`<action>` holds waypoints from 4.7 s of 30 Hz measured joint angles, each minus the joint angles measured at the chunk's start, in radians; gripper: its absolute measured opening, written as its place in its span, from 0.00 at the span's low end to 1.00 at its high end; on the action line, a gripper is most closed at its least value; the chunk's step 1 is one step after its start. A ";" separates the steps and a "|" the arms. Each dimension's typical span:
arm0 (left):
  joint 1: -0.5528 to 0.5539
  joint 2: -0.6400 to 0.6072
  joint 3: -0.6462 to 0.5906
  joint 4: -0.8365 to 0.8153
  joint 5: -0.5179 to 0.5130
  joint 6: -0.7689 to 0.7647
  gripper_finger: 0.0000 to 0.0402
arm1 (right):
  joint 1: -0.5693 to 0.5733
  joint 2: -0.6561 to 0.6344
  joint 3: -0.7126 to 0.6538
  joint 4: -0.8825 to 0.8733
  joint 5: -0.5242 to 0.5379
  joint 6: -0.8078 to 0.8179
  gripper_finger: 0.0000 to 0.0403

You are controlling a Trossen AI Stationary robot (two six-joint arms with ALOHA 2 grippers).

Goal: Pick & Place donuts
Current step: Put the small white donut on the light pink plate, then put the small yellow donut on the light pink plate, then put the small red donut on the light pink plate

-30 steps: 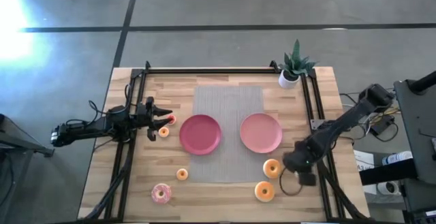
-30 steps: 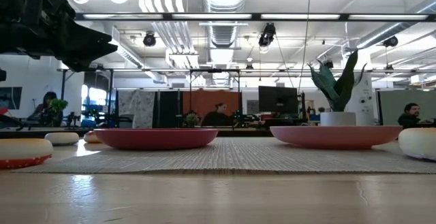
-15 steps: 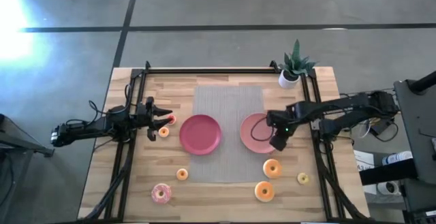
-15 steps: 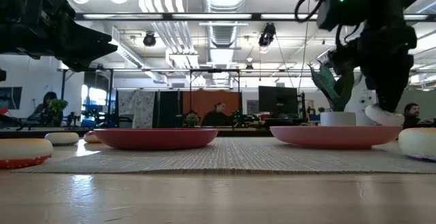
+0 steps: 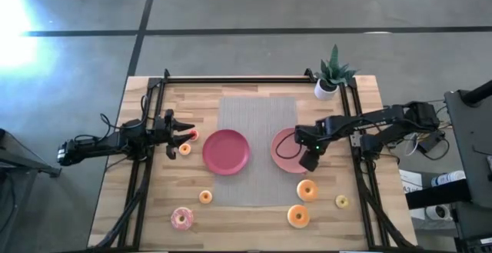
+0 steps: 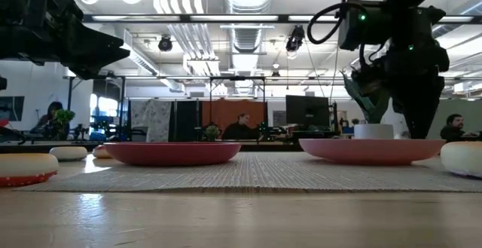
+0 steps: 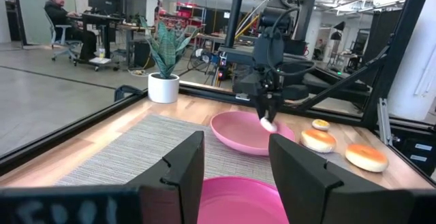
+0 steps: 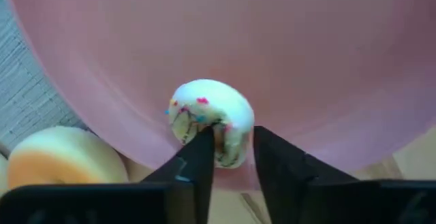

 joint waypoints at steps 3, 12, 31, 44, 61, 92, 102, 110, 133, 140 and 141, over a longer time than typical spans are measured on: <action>0.000 0.000 0.000 0.000 0.000 0.000 0.35 | 0.001 -0.015 0.004 -0.010 0.015 -0.024 0.35; 0.000 0.000 0.000 0.000 -0.001 0.000 0.35 | 0.005 -0.117 0.059 -0.165 0.186 -0.171 0.51; 0.000 0.000 0.000 0.000 -0.001 0.000 0.35 | 0.677 -0.230 -0.066 -0.174 -0.104 -0.037 0.50; 0.000 0.000 0.000 0.000 -0.001 0.000 0.35 | 0.814 -0.075 -0.078 -0.045 -0.036 0.096 0.50; 0.000 0.000 0.000 0.000 0.000 0.000 0.35 | 0.843 0.035 -0.077 0.046 -0.061 0.133 0.31; 0.000 0.000 0.000 0.000 0.000 0.000 0.35 | -0.169 -0.242 -0.053 -0.019 0.139 -0.054 0.12; 0.000 0.000 0.000 0.000 -0.001 0.000 0.35 | -0.192 -0.074 -0.034 0.025 0.080 -0.184 0.30; 0.000 0.000 0.000 0.000 0.000 0.000 0.35 | -0.173 -0.187 0.032 -0.008 0.209 -0.295 0.39; 0.000 0.000 0.000 0.000 -0.001 0.000 0.35 | 0.118 0.015 0.257 0.607 -0.111 -0.177 0.41; 0.000 0.000 0.000 0.000 0.000 0.000 0.35 | 0.109 0.200 0.523 0.395 0.034 -0.193 0.38; 0.000 0.000 0.000 0.000 -0.001 0.000 0.35 | 0.108 0.226 0.557 0.366 0.033 -0.180 0.38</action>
